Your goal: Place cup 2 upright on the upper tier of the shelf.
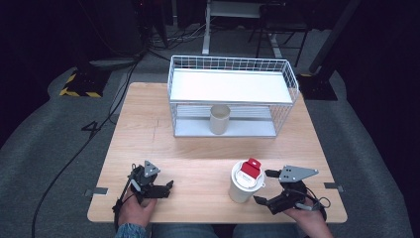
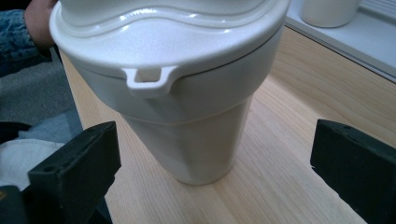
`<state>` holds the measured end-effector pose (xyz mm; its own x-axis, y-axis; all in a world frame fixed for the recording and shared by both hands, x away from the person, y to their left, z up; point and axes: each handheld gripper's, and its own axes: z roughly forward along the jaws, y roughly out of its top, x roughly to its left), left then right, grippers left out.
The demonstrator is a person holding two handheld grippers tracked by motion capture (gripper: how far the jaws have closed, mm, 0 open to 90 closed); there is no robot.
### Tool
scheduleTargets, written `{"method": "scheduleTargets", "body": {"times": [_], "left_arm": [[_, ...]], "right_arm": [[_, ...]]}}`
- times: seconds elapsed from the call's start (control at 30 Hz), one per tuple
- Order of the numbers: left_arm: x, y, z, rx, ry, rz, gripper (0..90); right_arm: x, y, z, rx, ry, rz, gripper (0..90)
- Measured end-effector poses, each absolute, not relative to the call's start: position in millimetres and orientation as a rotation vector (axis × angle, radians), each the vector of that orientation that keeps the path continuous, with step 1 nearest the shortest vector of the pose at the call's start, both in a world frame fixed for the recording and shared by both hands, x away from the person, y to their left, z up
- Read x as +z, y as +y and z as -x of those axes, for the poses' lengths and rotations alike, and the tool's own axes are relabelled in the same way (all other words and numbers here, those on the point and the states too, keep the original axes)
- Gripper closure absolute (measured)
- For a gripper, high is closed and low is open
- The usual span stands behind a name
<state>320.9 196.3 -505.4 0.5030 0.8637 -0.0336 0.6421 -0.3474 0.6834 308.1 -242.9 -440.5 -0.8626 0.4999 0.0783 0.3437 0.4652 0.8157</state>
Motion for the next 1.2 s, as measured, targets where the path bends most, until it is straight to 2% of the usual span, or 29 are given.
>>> {"method": "scheduleTargets", "body": {"times": [0.83,1.13,1.2], "left_arm": [[-505,196,-321,0.445,1.228,-2.105,8.7],[-505,197,-322,0.449,1.226,-2.108,8.6],[-505,197,-322,0.448,1.226,-2.108,8.6]], "right_arm": [[-476,-214,-313,1.532,2.431,-0.709,1.9],[-483,-206,-313,1.530,2.404,-0.663,6.2],[-483,-206,-313,1.543,2.405,-0.657,9.9]]}}
